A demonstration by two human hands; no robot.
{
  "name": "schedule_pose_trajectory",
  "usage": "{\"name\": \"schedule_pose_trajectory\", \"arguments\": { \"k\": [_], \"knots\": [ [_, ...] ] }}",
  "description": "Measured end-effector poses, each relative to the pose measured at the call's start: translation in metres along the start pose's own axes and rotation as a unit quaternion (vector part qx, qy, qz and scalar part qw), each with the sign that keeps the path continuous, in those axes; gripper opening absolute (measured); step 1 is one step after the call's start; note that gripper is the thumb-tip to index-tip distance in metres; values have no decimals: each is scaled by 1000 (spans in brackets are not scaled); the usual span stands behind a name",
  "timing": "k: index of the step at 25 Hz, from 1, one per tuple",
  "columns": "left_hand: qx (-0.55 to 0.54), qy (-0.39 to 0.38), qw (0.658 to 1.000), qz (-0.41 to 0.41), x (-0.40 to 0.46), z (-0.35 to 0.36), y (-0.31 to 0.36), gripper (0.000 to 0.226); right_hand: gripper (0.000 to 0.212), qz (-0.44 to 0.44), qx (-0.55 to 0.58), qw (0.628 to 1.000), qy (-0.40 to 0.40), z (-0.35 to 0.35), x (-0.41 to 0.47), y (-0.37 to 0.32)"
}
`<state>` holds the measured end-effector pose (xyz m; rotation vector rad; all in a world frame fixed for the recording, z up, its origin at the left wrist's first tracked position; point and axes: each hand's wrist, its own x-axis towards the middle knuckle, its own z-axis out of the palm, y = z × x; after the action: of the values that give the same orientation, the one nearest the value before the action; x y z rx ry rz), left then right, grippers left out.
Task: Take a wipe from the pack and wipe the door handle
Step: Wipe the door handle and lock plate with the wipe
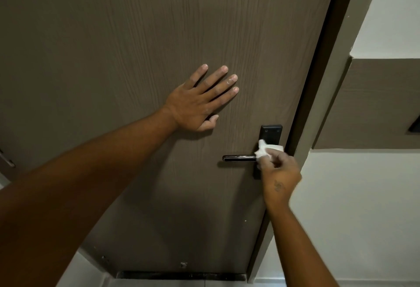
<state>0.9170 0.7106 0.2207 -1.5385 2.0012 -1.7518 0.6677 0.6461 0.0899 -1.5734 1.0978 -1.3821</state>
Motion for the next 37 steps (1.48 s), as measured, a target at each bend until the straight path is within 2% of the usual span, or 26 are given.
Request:
{"name": "schedule_pose_trajectory", "arguments": {
  "k": [2, 4, 6, 8, 9, 12, 15, 17, 21, 23, 26, 28, 30, 32, 33, 34, 35, 37],
  "knots": [
    [1, 0, 1000, -3, 1, -1, -1, 81, 16, -53, -52, 992, -101, 23, -23, -11],
    [-1, -6, 1000, -1, -1, -2, -1, 81, 20, -87, -103, 968, -213, 49, -43, -24],
    [0, -8, 1000, -2, -1, -3, -1, 82, 25, -112, -139, 949, -261, 61, -47, -28],
    [-7, -11, 1000, -3, -2, -2, -1, 82, 23, -139, -126, 951, -245, 49, -41, -19],
    [-7, -11, 1000, -3, -3, -1, -1, 82, 19, -138, -107, 963, -208, 37, -33, -13],
    [-2, -6, 1000, -5, -1, 1, -1, 82, 14, -59, -48, 995, -65, 0, 0, 2],
    [3, -8, 1000, -5, -1, 1, -2, 82, 27, 11, 8, 1000, -20, -10, 10, 3],
    [-3, -10, 1000, -5, -2, -1, 0, 82, 33, 10, 31, 999, -31, 1, -3, -2],
    [-26, -19, 999, -4, -2, -5, 1, 81, 31, 7, 40, 988, -151, 40, -35, -16],
    [-37, -25, 999, -2, -4, -8, 2, 81, 31, 8, 31, 984, -175, 42, -36, -17],
    [-50, -45, 998, 16, -14, -13, 5, 81, 19, 12, 41, 996, -82, 10, -12, 6],
    [-58, -65, 996, 6, -15, -18, 8, 81, 14, 87, 42, 995, -15, -15, 10, 21],
    [-76, -94, 992, -29, -11, -28, 18, 82, 13, 149, 48, 988, -14, -25, 20, 25],
    [-130, -125, 982, -60, -2, -40, 40, 80, 13, 126, 71, 987, -66, -26, 20, 19],
    [-200, -133, 968, -77, 4, -46, 56, 76, 15, 114, 92, 985, -87, -27, 18, 14],
    [-304, -143, 935, -109, 11, -53, 76, 71, 14, 113, 120, 981, -99, -30, 18, 9],
    [-422, -160, 878, -158, 19, -61, 99, 64, 10, 124, 150, 975, -108, -35, 20, 7],
    [-598, -185, 738, -252, 40, -76, 142, 48, 5, 146, 198, 959, -138, -52, 27, 4]
  ]
}}
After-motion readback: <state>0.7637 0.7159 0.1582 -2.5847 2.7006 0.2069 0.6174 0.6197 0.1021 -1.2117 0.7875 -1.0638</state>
